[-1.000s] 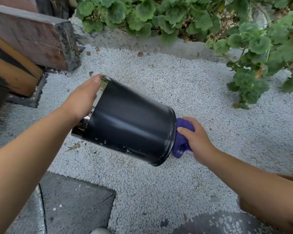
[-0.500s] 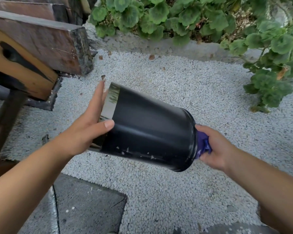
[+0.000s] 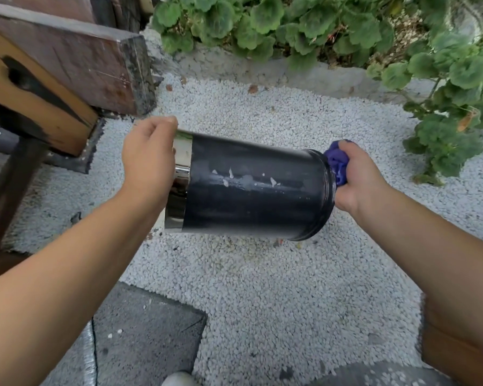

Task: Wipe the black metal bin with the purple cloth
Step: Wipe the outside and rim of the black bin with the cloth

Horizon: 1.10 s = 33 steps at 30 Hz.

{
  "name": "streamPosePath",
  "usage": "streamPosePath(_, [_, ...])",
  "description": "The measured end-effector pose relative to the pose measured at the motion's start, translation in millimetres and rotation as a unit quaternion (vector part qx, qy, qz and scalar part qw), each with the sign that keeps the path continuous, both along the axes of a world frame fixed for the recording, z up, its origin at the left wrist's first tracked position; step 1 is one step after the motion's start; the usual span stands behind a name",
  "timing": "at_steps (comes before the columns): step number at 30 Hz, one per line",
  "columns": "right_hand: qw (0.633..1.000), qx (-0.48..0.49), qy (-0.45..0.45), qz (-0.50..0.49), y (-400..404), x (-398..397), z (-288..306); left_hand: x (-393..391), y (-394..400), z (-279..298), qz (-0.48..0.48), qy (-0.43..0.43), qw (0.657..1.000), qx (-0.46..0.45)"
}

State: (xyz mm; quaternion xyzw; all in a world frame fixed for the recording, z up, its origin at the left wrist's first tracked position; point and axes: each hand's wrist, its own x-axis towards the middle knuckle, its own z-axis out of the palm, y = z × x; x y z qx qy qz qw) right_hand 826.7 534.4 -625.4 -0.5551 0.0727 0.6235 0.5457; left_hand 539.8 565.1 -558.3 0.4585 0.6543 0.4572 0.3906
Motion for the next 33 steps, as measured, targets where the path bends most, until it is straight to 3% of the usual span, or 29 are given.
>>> streamPosePath(2, [1.0,0.008,0.016,-0.018,-1,1,-5,-10,-13,-4,-0.134,-0.007,0.991,-0.016])
streamPosePath(5, [1.0,-0.008,0.019,-0.011,-8,-1,-7,-24,-30,-11,-0.313,0.051,0.948,0.006])
streamPosePath(7, [0.999,-0.009,-0.018,-0.031,-6,-3,-4,-21,-30,-8,-0.32,0.092,0.943,0.024])
streamPosePath(9, [0.986,0.022,-0.156,-0.049,-2,-2,5,-13,-27,-5,-0.298,0.108,0.948,0.032])
streamPosePath(10, [0.962,0.05,-0.266,-0.03,1,-2,13,-9,-27,-4,-0.295,0.108,0.949,0.036])
streamPosePath(12, [0.874,0.119,-0.469,0.049,4,-6,38,-1,-28,-3,-0.297,0.109,0.948,0.044])
streamPosePath(14, [0.781,0.196,-0.579,0.132,3,-25,63,8,-29,-2,-0.292,0.101,0.95,0.052])
streamPosePath(18, [0.589,0.36,-0.659,0.298,-18,-99,69,34,-26,1,-0.266,0.042,0.962,0.051])
streamPosePath(25, [0.403,0.438,-0.746,0.298,-32,-90,20,9,-8,-7,-0.168,0.033,0.985,-0.027])
streamPosePath(28, [0.383,0.414,-0.766,0.31,-41,-65,-2,-7,-1,-8,-0.136,0.0,0.987,-0.087])
streamPosePath(33, [0.436,0.349,-0.769,0.312,-39,-25,-12,-11,1,-6,-0.09,0.022,0.988,-0.121])
